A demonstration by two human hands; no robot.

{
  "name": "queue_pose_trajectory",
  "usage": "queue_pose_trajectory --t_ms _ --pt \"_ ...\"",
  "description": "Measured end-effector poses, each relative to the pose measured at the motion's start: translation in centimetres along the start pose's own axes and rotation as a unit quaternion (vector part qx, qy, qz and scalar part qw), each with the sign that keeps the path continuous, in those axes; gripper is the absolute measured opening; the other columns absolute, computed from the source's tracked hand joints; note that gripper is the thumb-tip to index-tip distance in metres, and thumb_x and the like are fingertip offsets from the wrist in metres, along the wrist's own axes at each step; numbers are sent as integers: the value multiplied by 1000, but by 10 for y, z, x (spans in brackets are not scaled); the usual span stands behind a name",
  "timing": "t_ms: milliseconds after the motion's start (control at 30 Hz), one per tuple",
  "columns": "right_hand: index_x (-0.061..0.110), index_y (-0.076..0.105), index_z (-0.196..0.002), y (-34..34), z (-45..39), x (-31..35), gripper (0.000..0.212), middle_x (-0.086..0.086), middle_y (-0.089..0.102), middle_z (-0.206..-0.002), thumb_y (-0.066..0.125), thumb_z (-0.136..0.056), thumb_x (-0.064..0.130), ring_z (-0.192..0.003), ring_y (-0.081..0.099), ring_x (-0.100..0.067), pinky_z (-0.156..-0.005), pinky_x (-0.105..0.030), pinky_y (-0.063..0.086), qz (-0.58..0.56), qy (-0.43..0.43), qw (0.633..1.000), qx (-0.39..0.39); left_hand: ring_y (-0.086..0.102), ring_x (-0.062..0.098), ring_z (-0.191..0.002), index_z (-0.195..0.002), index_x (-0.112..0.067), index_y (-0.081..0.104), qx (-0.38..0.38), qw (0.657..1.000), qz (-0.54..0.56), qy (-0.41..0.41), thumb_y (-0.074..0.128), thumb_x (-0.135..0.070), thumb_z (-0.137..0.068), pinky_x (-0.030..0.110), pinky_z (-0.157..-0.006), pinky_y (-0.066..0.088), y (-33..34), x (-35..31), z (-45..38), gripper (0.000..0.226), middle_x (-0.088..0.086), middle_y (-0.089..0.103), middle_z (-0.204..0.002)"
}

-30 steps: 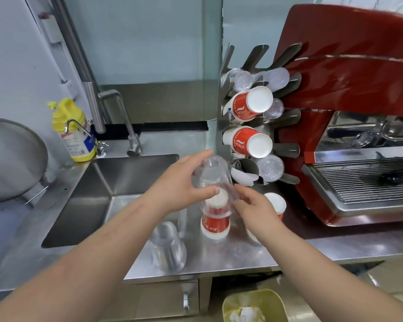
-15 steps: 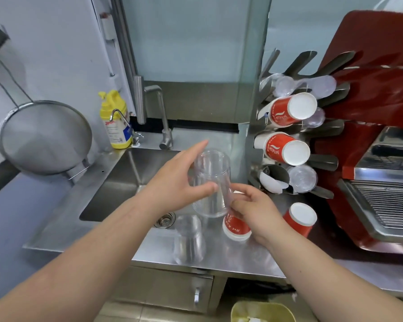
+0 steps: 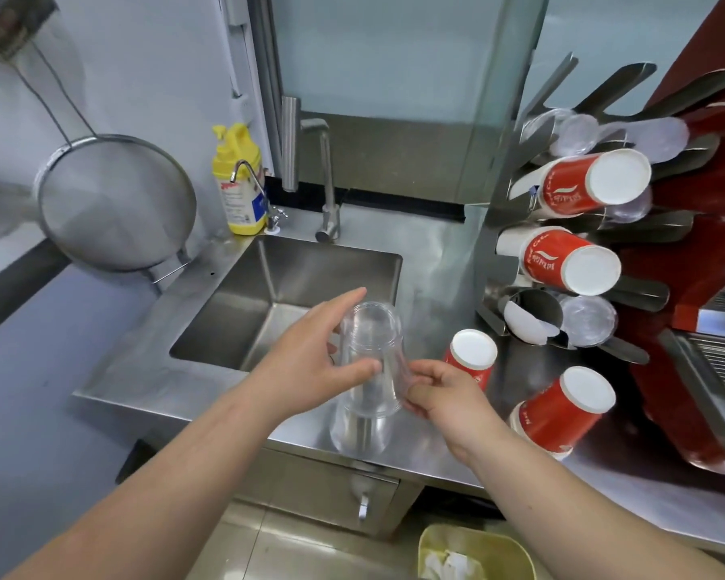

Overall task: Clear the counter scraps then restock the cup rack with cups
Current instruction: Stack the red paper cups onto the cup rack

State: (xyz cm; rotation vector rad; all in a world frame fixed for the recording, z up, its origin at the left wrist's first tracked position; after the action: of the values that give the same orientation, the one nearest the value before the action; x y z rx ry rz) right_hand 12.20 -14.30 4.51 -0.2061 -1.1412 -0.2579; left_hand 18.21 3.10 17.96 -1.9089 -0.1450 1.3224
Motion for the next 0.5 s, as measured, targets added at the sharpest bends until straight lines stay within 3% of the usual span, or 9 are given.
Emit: queue_pose_trajectory --t_ms 167,267,367,500 --pt "7 63 -120 2 -4 -12 45 -19 69 -111 60 -77 -4 -100 69 -34 -91 -41 57 31 24 999 -8 43 -3 -121 -147 -42 30 5 1000 17 -19 77 -39 -77 8 -86 40 11 17 2 84 -22 40 -142" --pt "8 65 -115 3 -6 -22 40 -18 71 -106 59 -78 -6 -97 70 -33 -92 -44 56 37 45 998 -14 47 -3 -114 -146 -42 32 22 999 35 -30 77 -43 -75 9 -89 40 25 28 2 84 -21 41 -143" --pt "8 67 -107 4 -7 -35 32 -20 72 -103 57 -82 -9 -86 69 -28 -90 -45 55 34 70 997 -21 49 2 -118 -145 -45 30 40 998 25 -34 71 -55 -70 25 -98 46 38 38 2 85 -20 42 -143" --pt "7 68 -97 4 -7 -51 23 -17 69 -87 53 -88 -9 -81 61 -28 -85 -42 53 17 98 994 -34 49 0 -116 -146 -45 28 56 997 22 -39 75 -45 -76 23 -98 45 52 47 6 85 -16 40 -142"
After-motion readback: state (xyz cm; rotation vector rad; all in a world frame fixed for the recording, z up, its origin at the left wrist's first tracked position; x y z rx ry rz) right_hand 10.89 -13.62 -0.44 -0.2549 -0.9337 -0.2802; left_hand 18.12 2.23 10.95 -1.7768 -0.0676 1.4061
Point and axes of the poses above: each hand's wrist, its own z-axis away from the middle knuckle, its own y-axis out of the palm, x = y × z, the point moved 10 cm from there along -z, towards the middle knuckle
